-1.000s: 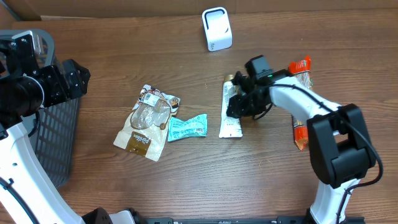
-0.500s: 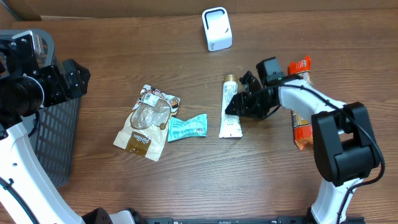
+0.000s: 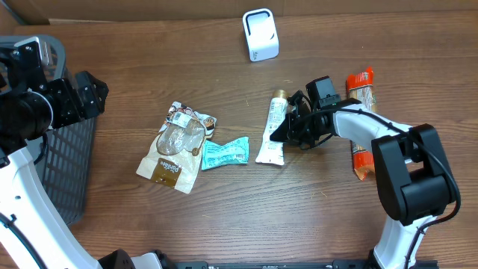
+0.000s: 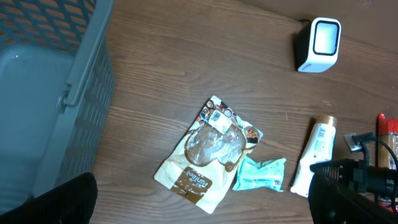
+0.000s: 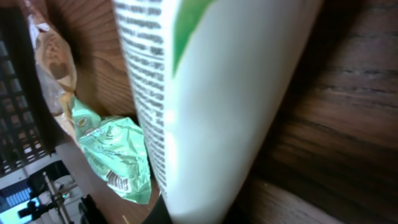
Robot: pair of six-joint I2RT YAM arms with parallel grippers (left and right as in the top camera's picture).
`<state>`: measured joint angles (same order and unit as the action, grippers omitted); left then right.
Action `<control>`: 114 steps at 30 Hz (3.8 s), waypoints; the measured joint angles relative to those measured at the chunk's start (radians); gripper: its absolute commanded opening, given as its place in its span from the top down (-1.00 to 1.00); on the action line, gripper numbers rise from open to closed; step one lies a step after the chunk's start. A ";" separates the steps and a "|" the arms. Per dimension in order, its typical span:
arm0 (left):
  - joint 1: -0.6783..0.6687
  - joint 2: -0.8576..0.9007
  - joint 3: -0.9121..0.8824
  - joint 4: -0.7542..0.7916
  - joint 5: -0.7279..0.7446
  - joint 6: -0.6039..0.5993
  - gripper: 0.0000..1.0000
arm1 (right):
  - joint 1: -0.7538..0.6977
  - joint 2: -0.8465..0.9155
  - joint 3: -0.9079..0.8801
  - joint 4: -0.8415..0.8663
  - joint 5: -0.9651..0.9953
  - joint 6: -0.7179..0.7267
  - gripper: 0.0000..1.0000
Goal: Scan the item barcode
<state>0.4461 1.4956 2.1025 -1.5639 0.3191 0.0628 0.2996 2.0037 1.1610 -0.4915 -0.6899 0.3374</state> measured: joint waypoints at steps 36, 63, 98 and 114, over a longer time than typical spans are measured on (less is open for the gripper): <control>0.000 0.000 0.000 0.000 0.000 0.000 -0.99 | -0.080 -0.442 0.093 -0.340 -0.295 -0.392 0.93; 0.000 0.000 0.000 0.000 0.000 0.000 -0.99 | 0.126 0.052 0.610 0.215 1.074 -0.851 0.93; 0.000 0.000 0.000 0.000 0.000 0.000 -0.99 | 0.126 0.330 0.610 0.591 1.311 -1.343 0.93; 0.000 0.000 0.000 0.000 0.000 0.000 -0.99 | 0.126 0.380 0.610 0.585 1.295 -1.345 0.93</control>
<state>0.4461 1.4956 2.1025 -1.5639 0.3187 0.0628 0.4259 2.3840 1.7706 0.0933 0.6052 -1.0077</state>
